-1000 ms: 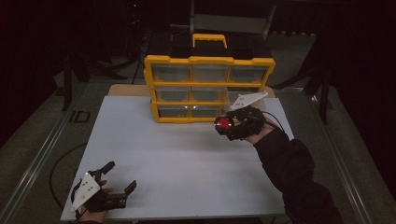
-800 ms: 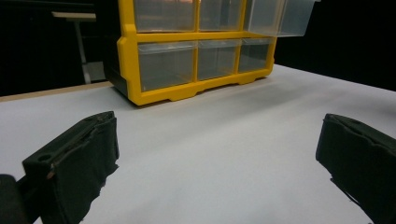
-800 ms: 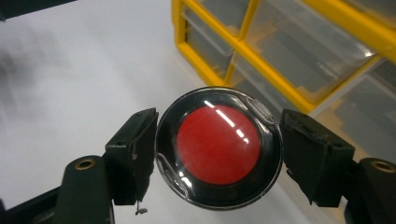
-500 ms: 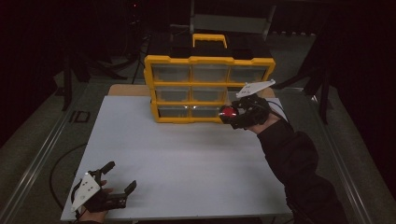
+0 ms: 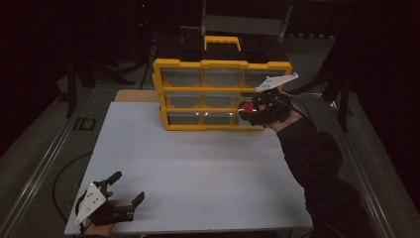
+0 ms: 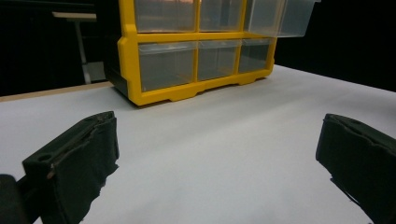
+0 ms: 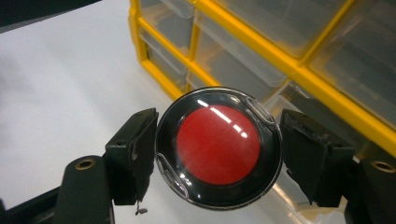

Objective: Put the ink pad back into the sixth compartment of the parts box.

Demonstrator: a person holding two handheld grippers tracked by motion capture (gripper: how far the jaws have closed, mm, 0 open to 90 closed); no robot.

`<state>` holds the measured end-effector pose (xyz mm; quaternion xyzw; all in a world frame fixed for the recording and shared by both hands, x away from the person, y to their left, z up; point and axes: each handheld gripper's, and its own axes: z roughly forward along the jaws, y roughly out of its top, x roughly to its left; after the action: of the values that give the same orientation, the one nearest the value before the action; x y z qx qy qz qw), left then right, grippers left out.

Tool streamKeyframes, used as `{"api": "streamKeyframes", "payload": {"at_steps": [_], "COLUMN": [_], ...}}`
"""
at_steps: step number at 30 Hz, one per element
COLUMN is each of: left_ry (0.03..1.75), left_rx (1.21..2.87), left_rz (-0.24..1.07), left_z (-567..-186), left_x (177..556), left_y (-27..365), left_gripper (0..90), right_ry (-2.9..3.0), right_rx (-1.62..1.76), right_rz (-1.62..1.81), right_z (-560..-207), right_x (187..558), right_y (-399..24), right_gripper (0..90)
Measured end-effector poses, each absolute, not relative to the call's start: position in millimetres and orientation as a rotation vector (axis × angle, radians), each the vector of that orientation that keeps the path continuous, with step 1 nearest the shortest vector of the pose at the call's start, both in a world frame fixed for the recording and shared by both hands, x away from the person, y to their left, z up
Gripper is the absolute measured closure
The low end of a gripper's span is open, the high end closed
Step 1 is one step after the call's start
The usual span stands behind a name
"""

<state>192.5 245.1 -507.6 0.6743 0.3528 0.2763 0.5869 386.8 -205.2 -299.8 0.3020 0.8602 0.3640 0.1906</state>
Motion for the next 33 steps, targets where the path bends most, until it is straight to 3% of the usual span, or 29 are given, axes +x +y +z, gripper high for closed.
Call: {"api": "streamKeyframes", "payload": {"at_steps": [16,33], "left_ry": [0.823,0.823], "left_rx": [1.571,1.571], "left_rz": [0.645,0.645], "left_z": [-507.7,-507.7], "left_x": [192.7,192.9], "left_y": [245.0,245.4], "left_gripper": [0.0,0.0], "right_ry": [2.341,2.285], "right_rx": [0.935,1.064], "right_rz": [0.999,0.991], "right_z": [-285.5,-297.3], "right_x": [399.1,418.9], "right_y": [-229.1,-244.4], "right_gripper": [29.6,29.6]}}
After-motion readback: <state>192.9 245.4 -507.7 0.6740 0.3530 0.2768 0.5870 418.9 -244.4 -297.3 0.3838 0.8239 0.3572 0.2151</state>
